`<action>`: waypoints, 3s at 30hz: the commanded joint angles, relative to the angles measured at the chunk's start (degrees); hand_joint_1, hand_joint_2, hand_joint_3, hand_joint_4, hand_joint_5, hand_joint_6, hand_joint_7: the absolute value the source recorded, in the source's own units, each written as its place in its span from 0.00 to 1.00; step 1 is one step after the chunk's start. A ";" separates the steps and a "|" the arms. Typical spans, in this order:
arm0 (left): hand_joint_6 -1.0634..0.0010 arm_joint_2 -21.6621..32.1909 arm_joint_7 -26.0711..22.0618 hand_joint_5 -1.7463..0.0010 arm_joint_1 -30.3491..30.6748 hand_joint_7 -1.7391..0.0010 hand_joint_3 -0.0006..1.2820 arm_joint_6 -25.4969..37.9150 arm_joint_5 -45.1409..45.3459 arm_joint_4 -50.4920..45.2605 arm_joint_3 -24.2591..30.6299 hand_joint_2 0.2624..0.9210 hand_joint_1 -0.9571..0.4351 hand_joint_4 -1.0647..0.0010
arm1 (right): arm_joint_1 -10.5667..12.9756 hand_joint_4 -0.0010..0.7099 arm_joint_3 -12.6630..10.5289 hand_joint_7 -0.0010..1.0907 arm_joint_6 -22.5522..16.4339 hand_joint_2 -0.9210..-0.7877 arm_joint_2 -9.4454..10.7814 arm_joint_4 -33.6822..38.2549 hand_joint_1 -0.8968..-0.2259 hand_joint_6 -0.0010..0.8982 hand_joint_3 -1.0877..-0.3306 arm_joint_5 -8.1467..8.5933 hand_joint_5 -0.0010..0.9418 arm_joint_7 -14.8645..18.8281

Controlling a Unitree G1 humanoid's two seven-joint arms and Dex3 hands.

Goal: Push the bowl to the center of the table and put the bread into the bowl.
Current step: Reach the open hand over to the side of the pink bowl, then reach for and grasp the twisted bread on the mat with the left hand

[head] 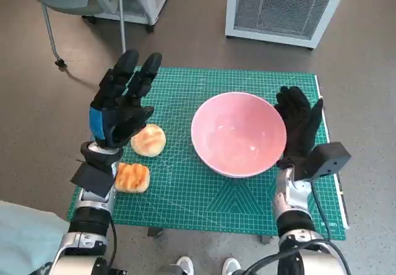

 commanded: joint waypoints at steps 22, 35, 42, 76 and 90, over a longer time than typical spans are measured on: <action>0.51 3.70 -1.33 1.00 4.81 1.00 0.02 1.48 -2.06 -6.98 2.14 1.00 0.44 0.60 | -1.47 0.32 5.56 0.43 -3.48 0.00 -2.15 -3.54 0.79 0.10 0.44 -9.09 0.01 -9.34; 0.58 22.02 -7.91 1.00 10.57 1.00 0.04 2.55 3.39 -14.78 6.83 1.00 0.41 0.74 | 6.82 0.34 11.27 0.57 -16.16 0.00 -5.35 -29.10 0.68 0.01 0.43 -11.12 0.01 -4.24; 0.61 30.40 -12.22 1.00 15.38 1.00 0.02 4.46 4.96 -19.77 8.17 1.00 0.41 0.81 | 11.39 0.35 13.35 0.60 -14.11 0.00 -6.76 -41.41 0.61 0.00 0.43 -10.41 0.01 -2.38; 0.68 36.78 -26.91 1.00 24.99 1.00 0.00 28.07 16.77 -37.10 -2.22 0.91 0.45 0.82 | 14.57 0.34 15.15 0.59 -6.87 0.00 -6.27 -50.04 0.59 0.00 0.44 -11.47 0.01 -2.52; 0.65 35.02 -25.75 0.99 20.35 0.99 0.00 29.67 24.55 -32.00 -9.99 0.87 0.51 0.79 | 15.38 0.34 15.01 0.59 -6.50 0.00 -6.41 -51.43 0.59 0.00 0.43 -10.72 0.01 -2.27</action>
